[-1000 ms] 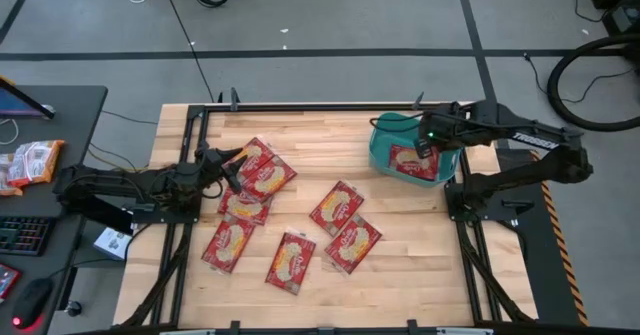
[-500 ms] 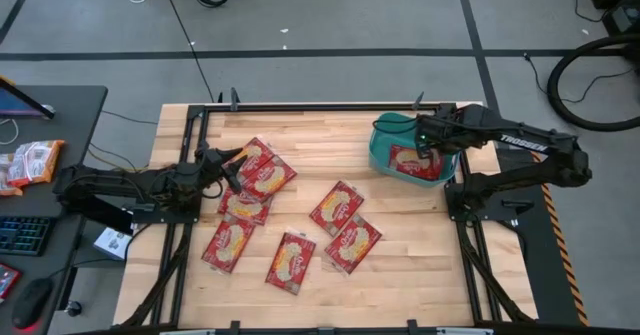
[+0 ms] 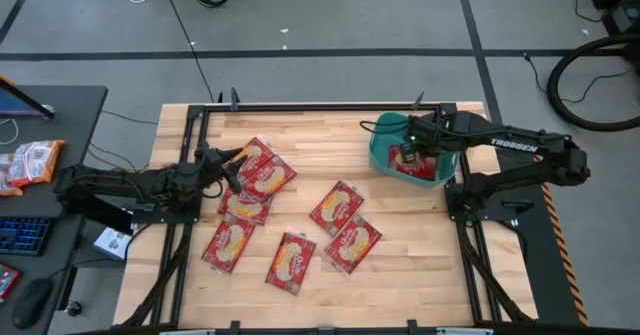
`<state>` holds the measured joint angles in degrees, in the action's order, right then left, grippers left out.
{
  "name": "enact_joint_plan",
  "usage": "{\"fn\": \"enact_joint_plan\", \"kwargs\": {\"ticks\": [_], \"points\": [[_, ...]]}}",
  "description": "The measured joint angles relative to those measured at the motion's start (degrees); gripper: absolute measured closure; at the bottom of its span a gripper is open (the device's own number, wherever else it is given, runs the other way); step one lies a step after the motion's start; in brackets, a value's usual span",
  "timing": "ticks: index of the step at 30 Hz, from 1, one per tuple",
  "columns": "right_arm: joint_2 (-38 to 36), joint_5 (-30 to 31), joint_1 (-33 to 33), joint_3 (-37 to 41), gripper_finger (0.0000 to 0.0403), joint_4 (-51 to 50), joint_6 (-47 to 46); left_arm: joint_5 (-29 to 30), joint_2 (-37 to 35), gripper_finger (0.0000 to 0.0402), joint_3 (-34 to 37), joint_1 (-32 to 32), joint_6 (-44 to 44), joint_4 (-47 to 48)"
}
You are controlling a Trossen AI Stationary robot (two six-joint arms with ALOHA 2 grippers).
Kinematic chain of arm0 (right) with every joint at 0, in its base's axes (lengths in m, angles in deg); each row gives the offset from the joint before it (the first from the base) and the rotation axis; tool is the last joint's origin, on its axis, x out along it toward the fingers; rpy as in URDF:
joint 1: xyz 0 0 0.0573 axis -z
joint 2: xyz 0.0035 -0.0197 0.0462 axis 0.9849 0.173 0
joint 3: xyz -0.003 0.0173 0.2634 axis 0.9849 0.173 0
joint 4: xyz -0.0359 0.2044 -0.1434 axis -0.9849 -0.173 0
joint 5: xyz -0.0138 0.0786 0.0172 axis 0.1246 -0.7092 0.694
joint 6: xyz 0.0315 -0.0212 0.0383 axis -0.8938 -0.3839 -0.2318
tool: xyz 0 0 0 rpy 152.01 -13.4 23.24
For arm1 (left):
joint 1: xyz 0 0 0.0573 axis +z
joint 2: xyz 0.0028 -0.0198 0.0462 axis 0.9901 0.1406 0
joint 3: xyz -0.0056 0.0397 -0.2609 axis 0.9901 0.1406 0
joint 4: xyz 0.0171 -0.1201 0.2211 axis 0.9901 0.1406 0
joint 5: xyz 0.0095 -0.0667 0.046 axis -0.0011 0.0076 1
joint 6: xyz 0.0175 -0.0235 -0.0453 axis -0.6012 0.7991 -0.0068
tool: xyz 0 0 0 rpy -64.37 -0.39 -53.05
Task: Sort popcorn bags into baskets
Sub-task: Put the red popcorn bag into the green container
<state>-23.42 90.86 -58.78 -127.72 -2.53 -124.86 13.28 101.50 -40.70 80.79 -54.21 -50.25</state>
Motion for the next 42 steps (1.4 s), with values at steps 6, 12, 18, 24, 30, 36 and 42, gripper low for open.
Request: {"fn": "enact_joint_plan", "kwargs": {"ticks": [6, 12, 18, 24, 30, 36, 42], "points": [[2.04, 0.22, 0.0, 0.0, 0.0391, 4.54, 4.74, -0.02, -0.02, 0.0272, 0.0, 0.0, 0.0, -0.01], [5.49, 0.48, 0.0, 0.0, 0.034, 6.26, 7.12, -2.27, -0.02, 0.0272, 0.0, -0.01, 0.0, -0.02], [8.08, -4.89, -0.02, -1.46, 0.0266, 13.02, 11.95, -2.36, -0.02, 0.0272, 0.0, -0.02, -0.02, 0.03], [10.1, -4.44, -3.4, -7.66, 0.0242, 18.91, 16.71, -2.36, -0.02, 0.0272, 0.0, -0.02, -0.06, 0.02], [14.12, -7.02, -8.98, -9.55, 0.0243, 30.6, 24.6, -2.36, -0.02, 0.0272, 0.0, -0.02, -0.06, 0.02], [21.79, -13.0, -14.98, -10.65, 0.0243, 39.01, 28.78, -2.38, -0.02, 0.0272, 0.0, -0.02, -0.06, 0.0], [31.36, -12.47, -21.31, -18.1, 0.0243, 36.33, 33.13, -2.36, -0.02, 0.0272, 0.0, -0.02, -0.1, 0.0]]}}
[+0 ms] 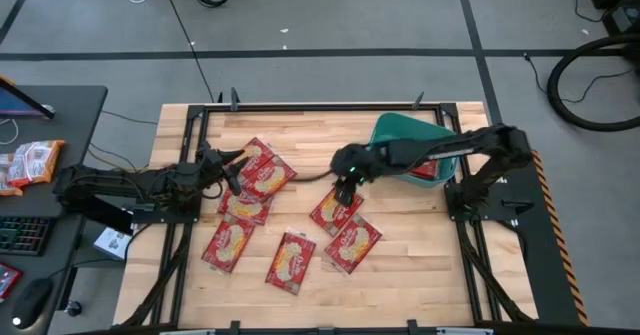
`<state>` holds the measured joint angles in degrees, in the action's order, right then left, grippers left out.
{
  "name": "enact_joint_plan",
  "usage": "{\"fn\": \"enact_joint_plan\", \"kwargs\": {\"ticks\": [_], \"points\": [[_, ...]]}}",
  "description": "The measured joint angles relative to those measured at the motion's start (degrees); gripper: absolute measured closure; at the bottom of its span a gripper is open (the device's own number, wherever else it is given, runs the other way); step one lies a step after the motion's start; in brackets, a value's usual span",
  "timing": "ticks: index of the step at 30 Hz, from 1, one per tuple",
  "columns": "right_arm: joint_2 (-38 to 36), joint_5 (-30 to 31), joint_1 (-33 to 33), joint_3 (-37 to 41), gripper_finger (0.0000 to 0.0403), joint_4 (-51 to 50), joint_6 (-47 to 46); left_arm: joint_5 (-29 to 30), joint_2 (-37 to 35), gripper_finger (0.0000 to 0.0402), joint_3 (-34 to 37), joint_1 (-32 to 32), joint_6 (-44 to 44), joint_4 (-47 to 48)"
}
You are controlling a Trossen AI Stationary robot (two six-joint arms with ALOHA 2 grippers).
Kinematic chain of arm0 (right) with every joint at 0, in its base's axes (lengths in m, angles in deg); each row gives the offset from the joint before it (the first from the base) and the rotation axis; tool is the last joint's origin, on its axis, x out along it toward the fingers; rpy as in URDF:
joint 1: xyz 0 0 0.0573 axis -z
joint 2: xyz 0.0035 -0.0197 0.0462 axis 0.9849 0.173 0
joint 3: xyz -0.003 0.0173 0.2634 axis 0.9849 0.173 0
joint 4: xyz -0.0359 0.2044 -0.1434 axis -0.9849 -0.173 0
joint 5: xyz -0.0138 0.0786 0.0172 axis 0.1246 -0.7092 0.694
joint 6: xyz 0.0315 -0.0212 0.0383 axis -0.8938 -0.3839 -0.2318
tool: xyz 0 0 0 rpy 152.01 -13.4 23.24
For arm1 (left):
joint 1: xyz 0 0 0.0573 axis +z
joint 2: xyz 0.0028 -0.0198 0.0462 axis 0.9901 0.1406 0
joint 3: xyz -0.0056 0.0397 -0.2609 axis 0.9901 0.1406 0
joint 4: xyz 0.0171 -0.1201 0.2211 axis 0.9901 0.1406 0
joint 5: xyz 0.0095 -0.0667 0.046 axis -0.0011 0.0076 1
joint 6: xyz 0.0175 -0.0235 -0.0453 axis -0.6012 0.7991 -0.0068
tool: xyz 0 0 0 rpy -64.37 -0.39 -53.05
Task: Sort popcorn bags into baskets
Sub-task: Put the red popcorn bag into the green container
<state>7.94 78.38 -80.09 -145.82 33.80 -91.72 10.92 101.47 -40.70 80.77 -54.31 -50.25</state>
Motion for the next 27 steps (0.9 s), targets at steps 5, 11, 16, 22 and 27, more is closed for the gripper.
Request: {"fn": "enact_joint_plan", "kwargs": {"ticks": [5, 11, 16, 22, 27], "points": [[7.5, 0.08, -3.86, -6.55, 0.0243, -3.84, 1.92, 0.0, 0.0, 0.0272, 0.0, 0.0, -0.02, 0.04], [15.17, -0.34, -9.44, -12.85, 0.0244, -11.7, 0.05, 0.0, 0.02, 0.0272, 0.0, 0.0, 0.0, 0.33], [20.44, -0.18, -11.84, -16.42, 0.0244, -11.52, -0.34, -0.02, 0.01, 0.0272, 0.0, 0.0, 0.29, -0.85], [27.88, 7.23, -12.85, -21.23, 0.0244, -10.31, 2.26, -0.04, 0.02, 0.0272, 0.0, 0.0, 1.84, -1.16], [32.16, 10.25, -13.53, -25.64, 0.0244, -10.2, 4.31, -0.04, 0.02, 0.0272, 0.0, 0.0, 1.76, -1.19]]}}
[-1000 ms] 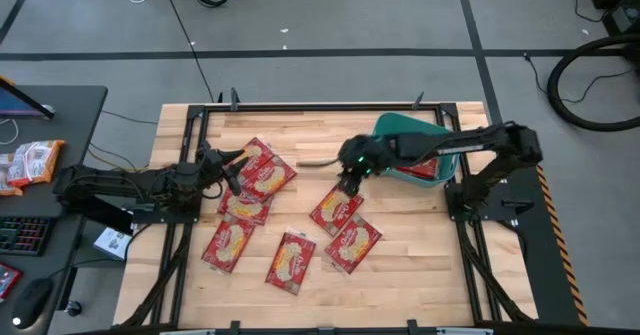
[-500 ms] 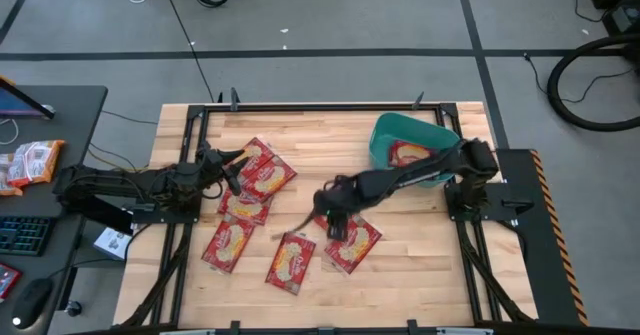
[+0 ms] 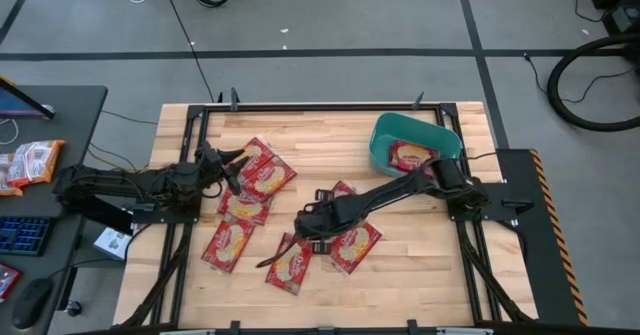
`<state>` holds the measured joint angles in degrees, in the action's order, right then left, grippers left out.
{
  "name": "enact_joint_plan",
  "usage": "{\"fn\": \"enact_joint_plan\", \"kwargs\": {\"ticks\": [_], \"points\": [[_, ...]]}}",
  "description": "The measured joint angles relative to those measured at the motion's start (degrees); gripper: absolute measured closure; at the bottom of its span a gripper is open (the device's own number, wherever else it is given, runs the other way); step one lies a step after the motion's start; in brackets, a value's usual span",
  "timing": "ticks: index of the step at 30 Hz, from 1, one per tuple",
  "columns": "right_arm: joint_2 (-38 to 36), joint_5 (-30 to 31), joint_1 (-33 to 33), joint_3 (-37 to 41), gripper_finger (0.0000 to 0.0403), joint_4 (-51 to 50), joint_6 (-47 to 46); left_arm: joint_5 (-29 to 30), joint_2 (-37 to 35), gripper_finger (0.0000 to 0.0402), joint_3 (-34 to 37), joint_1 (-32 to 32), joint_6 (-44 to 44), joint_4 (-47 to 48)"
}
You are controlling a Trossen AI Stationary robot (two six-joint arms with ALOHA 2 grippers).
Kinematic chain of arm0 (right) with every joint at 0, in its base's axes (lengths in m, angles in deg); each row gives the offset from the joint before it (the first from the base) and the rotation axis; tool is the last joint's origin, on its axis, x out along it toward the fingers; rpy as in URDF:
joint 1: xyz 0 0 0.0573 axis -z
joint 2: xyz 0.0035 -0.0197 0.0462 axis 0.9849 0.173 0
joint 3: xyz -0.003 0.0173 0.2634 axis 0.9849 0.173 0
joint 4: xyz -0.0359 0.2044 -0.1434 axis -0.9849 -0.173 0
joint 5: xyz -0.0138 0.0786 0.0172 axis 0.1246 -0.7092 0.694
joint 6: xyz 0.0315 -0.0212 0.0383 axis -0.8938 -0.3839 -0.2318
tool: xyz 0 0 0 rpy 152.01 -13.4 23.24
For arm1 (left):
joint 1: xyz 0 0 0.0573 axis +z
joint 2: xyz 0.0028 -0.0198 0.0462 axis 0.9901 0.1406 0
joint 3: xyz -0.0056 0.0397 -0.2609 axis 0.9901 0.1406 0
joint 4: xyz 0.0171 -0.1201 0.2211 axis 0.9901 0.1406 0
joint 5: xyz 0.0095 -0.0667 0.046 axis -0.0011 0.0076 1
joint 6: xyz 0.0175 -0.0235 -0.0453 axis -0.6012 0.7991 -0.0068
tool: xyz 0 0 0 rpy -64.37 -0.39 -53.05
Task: Sort popcorn bags into baskets
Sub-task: Put the red popcorn bag into the green container
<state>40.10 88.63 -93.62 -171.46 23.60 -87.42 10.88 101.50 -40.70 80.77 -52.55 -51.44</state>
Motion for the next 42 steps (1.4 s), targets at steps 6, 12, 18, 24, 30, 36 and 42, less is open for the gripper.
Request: {"fn": "enact_joint_plan", "kwargs": {"ticks": [6, 12, 18, 24, 30, 36, 42], "points": [[1.14, 4.69, 0.16, -0.65, 0.0244, 1.09, 0.6, 0.0, 0.0, 0.0272, 0.0, 0.0, -0.1, 0.0], [1.22, 2.62, 0.59, -0.38, 0.0244, 4.16, -0.32, 0.02, 0.0, 0.0272, 0.0, 0.01, -0.19, -0.05], [1.16, 3.86, 0.48, 2.01, 0.0244, 6.24, 0.14, 0.0, 0.02, 0.0272, 0.0, 0.0, -0.21, -0.02], [1.15, 4.82, 0.52, 4.53, 0.0244, 8.66, 0.16, 0.0, 0.0, 0.0272, 0.0, 0.0, -0.21, -0.02], [1.14, 5.66, 0.52, 6.36, 0.0252, 8.68, 0.57, 0.0, 0.02, 0.0272, 0.0, 0.0, -0.21, -0.02], [0.96, 5.63, 0.47, 7.97, 0.0314, 10.42, 0.16, 0.0, 0.02, 0.0272, 0.0, 0.0, -0.22, -0.02], [0.77, 5.44, 0.48, 8.24, 0.0392, 10.22, 0.28, 0.0, 0.02, 0.0272, 0.0, 0.0, -0.23, -0.02]]}}
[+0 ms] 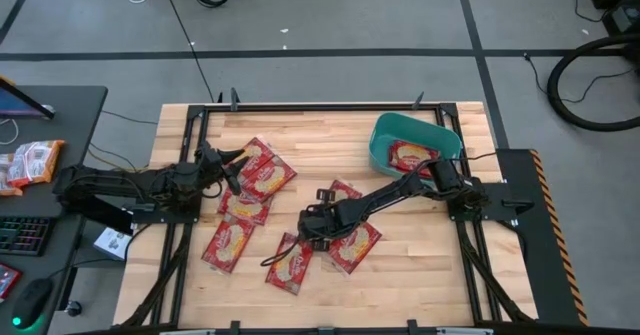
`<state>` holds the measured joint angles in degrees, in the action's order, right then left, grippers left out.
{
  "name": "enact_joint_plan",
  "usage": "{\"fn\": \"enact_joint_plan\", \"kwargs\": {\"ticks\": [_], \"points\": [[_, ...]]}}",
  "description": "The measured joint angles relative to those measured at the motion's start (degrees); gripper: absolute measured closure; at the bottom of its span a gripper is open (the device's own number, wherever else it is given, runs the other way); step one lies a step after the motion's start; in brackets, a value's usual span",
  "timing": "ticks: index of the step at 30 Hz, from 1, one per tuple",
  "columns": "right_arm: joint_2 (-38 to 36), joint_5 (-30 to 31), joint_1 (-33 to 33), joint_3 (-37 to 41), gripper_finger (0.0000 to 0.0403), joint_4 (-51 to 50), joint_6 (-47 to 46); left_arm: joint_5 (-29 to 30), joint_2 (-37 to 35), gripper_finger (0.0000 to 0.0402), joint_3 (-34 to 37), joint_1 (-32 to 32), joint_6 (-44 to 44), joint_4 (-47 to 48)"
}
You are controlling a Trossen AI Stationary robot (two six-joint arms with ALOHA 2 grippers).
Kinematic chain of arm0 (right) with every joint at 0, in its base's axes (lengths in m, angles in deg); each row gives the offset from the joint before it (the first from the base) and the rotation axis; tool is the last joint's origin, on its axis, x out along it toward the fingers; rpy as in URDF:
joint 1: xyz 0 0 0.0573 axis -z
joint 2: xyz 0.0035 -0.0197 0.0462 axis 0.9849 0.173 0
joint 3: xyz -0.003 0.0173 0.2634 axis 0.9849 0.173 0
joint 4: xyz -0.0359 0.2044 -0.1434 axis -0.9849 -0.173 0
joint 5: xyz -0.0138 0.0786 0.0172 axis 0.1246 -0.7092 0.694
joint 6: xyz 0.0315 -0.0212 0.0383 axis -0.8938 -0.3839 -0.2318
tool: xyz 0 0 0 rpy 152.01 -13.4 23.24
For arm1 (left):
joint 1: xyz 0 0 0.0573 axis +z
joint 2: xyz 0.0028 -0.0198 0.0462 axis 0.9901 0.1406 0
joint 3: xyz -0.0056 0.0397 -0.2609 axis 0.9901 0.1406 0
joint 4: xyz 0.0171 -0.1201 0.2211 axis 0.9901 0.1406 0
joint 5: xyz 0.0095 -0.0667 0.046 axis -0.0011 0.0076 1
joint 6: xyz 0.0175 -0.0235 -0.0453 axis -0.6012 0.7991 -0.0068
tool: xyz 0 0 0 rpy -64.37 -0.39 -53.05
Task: Sort popcorn bags into baskets
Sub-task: Put the red popcorn bag into the green container
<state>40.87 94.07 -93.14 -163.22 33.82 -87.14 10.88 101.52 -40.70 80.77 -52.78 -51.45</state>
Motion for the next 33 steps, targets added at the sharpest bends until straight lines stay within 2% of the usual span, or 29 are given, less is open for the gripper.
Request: {"fn": "enact_joint_plan", "kwargs": {"ticks": [4, 8, 15, 21, 33], "points": [[-2.21, -0.24, 0.23, 0.22, 0.0389, -3.0, -0.26, -0.01, 0.0, 0.0272, 0.0, 0.0, 0.0, 0.02], [-7.44, 1.67, 0.99, 0.18, 0.0396, -8.03, -3.56, -0.02, 0.0, 0.0272, 0.0, 0.01, 0.0, 0.02], [-17.76, 10.29, 1.38, 0.11, 0.0397, -19.77, -13.21, -0.02, -0.02, 0.0272, 0.0, 0.02, -0.02, 0.02], [-25.5, 15.13, 1.33, 0.09, 0.0399, -29.62, -23.68, -0.02, -0.01, 0.0272, 0.0, 0.0, 0.0, 0.02], [-33.85, 16.75, -0.98, 0.09, 0.0399, -42.2, -35.72, 0.0, 0.0, 0.0272, 0.0, 0.0, -0.04, 0.02]]}}
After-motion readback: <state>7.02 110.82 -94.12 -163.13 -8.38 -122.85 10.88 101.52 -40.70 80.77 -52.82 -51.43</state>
